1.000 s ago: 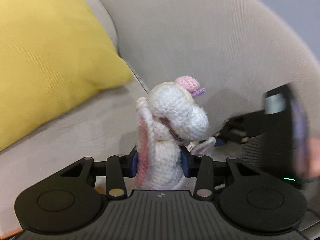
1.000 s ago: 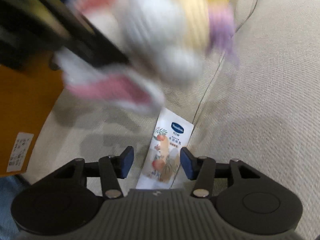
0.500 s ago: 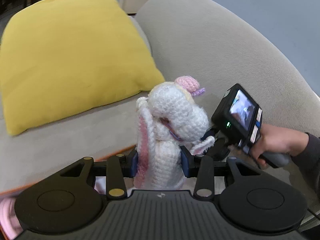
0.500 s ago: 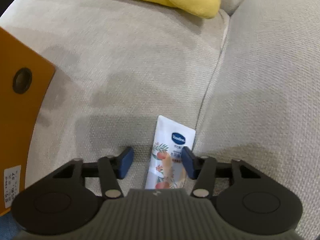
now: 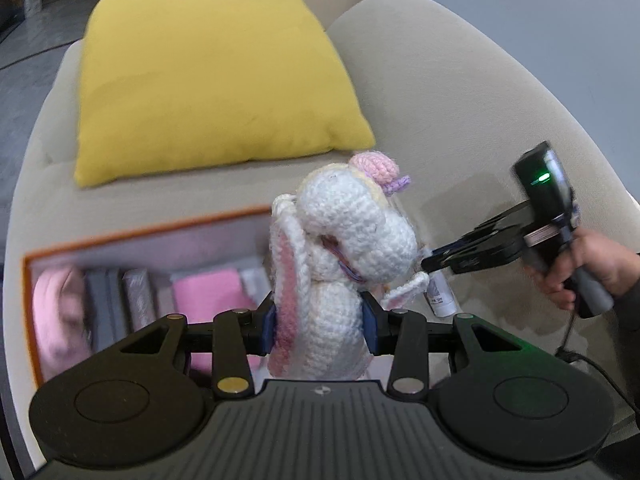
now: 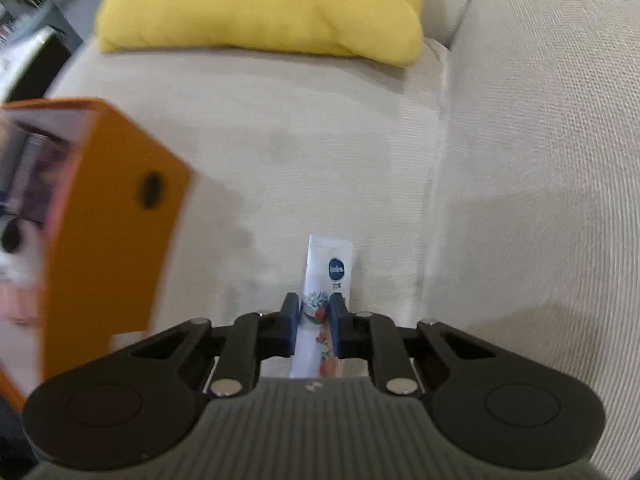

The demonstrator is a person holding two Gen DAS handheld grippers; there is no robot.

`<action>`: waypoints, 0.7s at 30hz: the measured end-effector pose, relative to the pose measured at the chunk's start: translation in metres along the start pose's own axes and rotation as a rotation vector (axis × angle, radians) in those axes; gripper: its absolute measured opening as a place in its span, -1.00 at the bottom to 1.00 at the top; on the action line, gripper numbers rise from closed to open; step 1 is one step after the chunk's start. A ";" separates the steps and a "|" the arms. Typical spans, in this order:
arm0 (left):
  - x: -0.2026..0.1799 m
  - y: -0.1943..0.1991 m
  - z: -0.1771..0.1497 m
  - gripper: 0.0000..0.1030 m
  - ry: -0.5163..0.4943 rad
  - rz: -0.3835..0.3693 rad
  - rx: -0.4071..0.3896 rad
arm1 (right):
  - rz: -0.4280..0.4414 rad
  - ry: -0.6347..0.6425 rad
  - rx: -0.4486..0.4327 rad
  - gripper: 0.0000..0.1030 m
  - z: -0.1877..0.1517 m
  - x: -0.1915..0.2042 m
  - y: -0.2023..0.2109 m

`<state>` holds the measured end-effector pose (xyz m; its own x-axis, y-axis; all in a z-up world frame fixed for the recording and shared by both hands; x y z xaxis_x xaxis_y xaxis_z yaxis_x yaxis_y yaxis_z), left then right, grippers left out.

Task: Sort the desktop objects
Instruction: 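Lower crocheted bunny into the box and open the left tool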

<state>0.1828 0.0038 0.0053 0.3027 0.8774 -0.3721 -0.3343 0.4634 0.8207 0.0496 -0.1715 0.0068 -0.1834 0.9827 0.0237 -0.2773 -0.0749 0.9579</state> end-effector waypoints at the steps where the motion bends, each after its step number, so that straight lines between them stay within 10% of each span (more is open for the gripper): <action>1: 0.004 0.003 -0.005 -0.08 0.012 0.006 0.001 | 0.024 -0.010 -0.018 -0.68 -0.002 0.003 0.005; 21: 0.059 0.013 -0.066 -0.08 0.240 0.052 0.050 | 0.036 -0.019 -0.117 -0.68 -0.048 0.052 0.011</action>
<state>0.1369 0.0697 -0.0344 0.0638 0.9069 -0.4164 -0.2976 0.4155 0.8595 -0.0077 -0.1296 0.0048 -0.1778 0.9820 0.0642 -0.3793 -0.1286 0.9163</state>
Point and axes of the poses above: each gripper's, at about its wrist camera, not at the fingertips, and y roughly against the way its jaws point, x to its left, z to its top, the point moved 2 cm from there along -y, roughly the way its jaws point, and after that the axes turned 12 degrees about y, right-handed, at the moved point
